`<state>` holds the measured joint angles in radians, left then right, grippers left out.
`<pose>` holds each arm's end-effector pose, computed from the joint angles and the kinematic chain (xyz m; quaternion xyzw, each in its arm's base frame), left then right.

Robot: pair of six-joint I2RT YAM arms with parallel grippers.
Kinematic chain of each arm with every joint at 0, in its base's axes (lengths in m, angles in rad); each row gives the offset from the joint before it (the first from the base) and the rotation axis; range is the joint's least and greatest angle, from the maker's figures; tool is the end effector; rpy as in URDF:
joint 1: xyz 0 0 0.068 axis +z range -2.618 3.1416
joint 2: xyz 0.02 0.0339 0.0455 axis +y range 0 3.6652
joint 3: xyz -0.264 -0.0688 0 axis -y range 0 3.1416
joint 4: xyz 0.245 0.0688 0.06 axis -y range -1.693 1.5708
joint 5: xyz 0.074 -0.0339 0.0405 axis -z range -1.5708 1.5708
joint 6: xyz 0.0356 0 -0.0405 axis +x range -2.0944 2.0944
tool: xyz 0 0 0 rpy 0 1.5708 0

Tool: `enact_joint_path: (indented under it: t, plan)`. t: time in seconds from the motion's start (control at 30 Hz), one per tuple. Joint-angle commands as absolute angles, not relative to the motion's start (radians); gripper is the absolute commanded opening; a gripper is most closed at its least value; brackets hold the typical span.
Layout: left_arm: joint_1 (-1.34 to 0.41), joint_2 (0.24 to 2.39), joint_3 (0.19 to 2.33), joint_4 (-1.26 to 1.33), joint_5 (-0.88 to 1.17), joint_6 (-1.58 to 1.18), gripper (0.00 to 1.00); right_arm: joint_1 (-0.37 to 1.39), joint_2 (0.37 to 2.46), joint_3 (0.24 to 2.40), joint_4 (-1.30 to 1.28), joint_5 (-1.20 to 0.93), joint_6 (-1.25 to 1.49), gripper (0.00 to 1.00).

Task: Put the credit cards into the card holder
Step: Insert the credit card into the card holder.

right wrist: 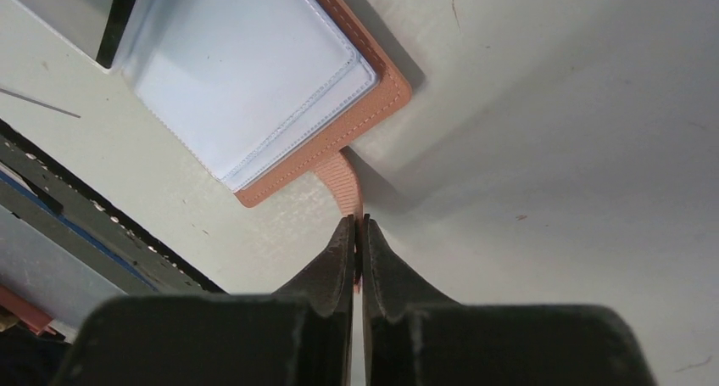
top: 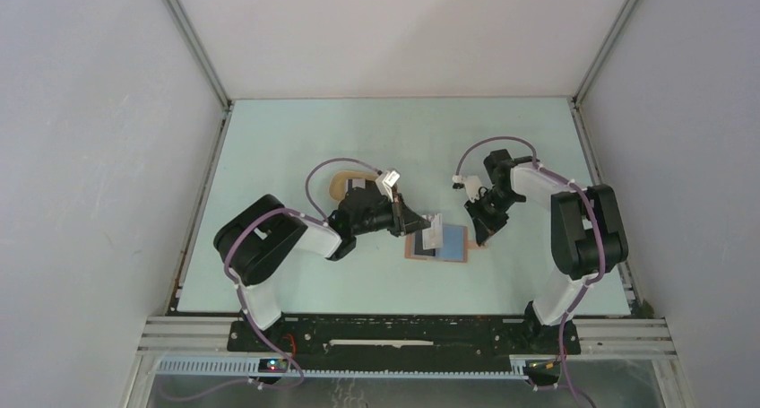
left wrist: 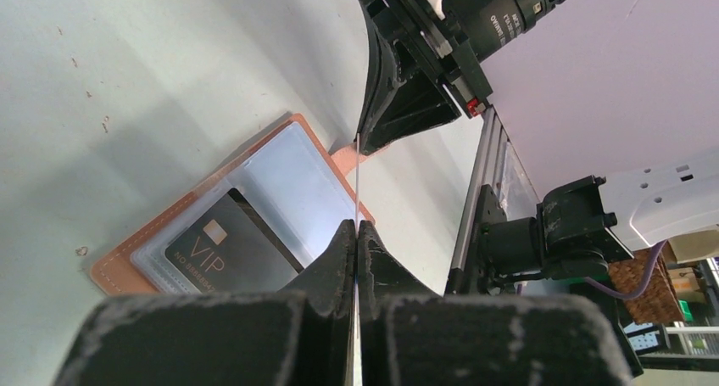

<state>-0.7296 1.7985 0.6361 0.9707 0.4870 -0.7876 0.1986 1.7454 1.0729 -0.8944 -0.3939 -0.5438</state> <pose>0.2390 -0.2360 0.1496 0.1316 0.7529 -0.5597 0.3202 0.2868 0.0717 0.1609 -0.3561 0.9137 0.1924 0.0355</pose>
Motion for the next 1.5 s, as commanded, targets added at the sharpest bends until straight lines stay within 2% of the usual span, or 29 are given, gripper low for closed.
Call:
enact_joint_path:
  t: [0.0,0.2,0.3,0.5,0.67,0.8,0.93,0.97,1.13,1.27,1.47]
  plan:
    - [-0.724,1.813,0.659,1.022,0.52,-0.8,0.0,0.187,1.747,1.108,-0.901,-0.374,-0.551,0.05]
    - [-0.724,1.835,0.674,1.022,0.532,-0.821,0.0,0.187,1.739,1.132,-0.851,-0.251,-0.547,0.03]
    - [-0.723,1.854,0.689,1.012,0.534,-0.836,0.0,0.192,1.729,1.135,-0.812,-0.192,-0.55,0.07]
    - [-0.724,1.864,0.71,0.946,0.486,-0.867,0.0,0.19,1.662,1.132,-0.796,-0.216,-0.562,0.4]
    - [-0.733,1.868,0.699,0.995,0.427,-0.965,0.0,0.187,1.487,1.093,-0.762,-0.359,-0.549,0.5]
    - [-0.752,1.897,0.676,1.112,0.365,-1.048,0.0,0.183,1.378,1.038,-0.724,-0.624,-0.523,0.49]
    - [-0.768,1.909,0.646,1.168,0.275,-1.082,0.0,0.172,1.417,1.015,-0.715,-0.833,-0.45,0.45]
    - [-0.771,1.909,0.637,1.18,0.253,-1.087,0.0,0.166,1.445,1.015,-0.712,-0.851,-0.434,0.41]
    - [-0.798,1.92,0.606,1.195,0.154,-1.099,0.0,0.134,1.587,1.036,-0.723,-0.804,-0.412,0.26]
    - [-0.814,1.963,0.621,1.195,0.147,-1.121,0.0,0.117,1.692,1.069,-0.769,-0.772,-0.431,0.22]
    - [-0.828,1.962,0.62,1.146,0.116,-1.112,0.0,0.118,1.754,1.089,-0.787,-0.723,-0.433,0.21]
